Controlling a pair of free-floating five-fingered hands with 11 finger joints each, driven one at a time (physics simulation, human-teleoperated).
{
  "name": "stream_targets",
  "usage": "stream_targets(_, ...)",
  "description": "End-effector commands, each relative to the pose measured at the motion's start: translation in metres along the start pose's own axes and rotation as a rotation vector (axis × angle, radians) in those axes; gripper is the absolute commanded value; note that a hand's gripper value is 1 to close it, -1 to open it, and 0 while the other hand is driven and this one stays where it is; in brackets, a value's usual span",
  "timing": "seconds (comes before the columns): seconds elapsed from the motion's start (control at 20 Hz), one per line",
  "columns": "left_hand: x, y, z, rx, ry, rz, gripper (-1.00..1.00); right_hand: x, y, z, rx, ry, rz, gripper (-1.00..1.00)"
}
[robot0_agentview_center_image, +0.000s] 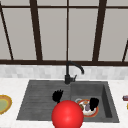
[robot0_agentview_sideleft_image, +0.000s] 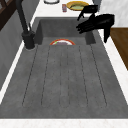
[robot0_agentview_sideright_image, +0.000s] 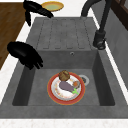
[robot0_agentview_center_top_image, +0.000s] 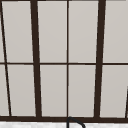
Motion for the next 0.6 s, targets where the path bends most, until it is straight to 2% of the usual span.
stream_targets(0.0, 0.029, -0.006, 0.019, 0.008, 0.003, -0.004, -1.0, 0.0, 0.0, 0.0, 0.0, 0.0, 0.0, 0.0)
stream_targets(0.15, 0.052, -0.011, 0.034, 0.005, 0.009, -0.001, -1.0, 0.0, 0.0, 0.0, 0.0, 0.0, 0.0, 0.0)
stream_targets(0.4, 0.088, -0.035, 0.061, 0.013, 0.018, -0.004, -1.0, 0.0, 0.0, 0.0, 0.0, 0.0, 0.0, 0.0)
stream_targets(0.55, 0.111, -0.051, 0.074, 0.002, 0.014, -0.003, -1.0, 0.0, 0.0, 0.0, 0.0, 0.0, 0.0, 0.0)
